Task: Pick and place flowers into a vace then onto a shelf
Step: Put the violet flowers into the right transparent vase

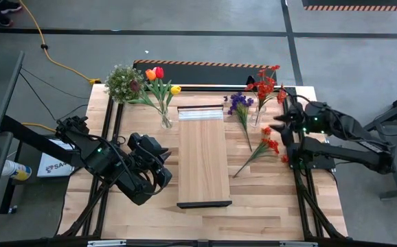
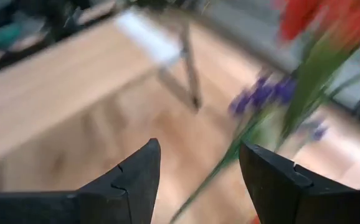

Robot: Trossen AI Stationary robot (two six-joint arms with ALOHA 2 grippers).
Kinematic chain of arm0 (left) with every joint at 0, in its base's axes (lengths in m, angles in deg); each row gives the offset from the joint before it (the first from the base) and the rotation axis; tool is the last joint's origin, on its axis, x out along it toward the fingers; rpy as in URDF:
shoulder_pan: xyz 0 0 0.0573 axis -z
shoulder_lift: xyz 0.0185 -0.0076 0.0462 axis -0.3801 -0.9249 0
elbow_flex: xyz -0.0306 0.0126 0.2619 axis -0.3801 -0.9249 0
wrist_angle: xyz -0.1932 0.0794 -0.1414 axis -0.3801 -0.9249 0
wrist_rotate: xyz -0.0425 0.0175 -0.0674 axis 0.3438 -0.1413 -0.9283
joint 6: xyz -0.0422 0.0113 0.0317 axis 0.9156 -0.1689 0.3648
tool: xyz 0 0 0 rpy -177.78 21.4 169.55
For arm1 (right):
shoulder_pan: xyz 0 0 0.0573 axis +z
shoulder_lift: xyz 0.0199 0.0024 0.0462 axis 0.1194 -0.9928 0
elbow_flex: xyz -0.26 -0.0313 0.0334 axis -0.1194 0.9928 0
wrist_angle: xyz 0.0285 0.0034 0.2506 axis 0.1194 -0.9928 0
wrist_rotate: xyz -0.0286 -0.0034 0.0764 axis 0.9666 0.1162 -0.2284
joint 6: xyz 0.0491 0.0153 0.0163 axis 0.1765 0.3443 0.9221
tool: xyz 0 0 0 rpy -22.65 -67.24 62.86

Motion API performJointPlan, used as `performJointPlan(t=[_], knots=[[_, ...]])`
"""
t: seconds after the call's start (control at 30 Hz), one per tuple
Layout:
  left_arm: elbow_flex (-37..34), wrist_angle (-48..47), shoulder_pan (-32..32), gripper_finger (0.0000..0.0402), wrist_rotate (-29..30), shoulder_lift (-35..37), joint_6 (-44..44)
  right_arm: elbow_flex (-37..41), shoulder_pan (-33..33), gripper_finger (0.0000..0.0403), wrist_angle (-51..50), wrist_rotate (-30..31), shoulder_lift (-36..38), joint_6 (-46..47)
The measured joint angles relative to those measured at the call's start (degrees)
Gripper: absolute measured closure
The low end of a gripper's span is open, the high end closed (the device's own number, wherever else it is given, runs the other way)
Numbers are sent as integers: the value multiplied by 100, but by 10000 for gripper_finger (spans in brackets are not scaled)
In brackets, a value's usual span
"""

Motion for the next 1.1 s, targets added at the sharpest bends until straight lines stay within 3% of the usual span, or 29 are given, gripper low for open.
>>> performJointPlan(t=[0.27, 0.53, 0.7, 1.1], knots=[[-1, 0, 0, 300, 1, -1, -85, 18, 2, 196, -1686, -1553, 0, 918], [-1, 2, 1, 300, 0, 0, -93, 19, 2, 197, -1865, -2735, 0, 2006], [-1, 33, 2, 300, -51, -1, -93, 19, 2, 197, -1900, -3071, -2, 2777], [-1, 40, 0, 300, -50, 0, -91, 19, 207, 197, -1261, -3276, -42, 3240]])
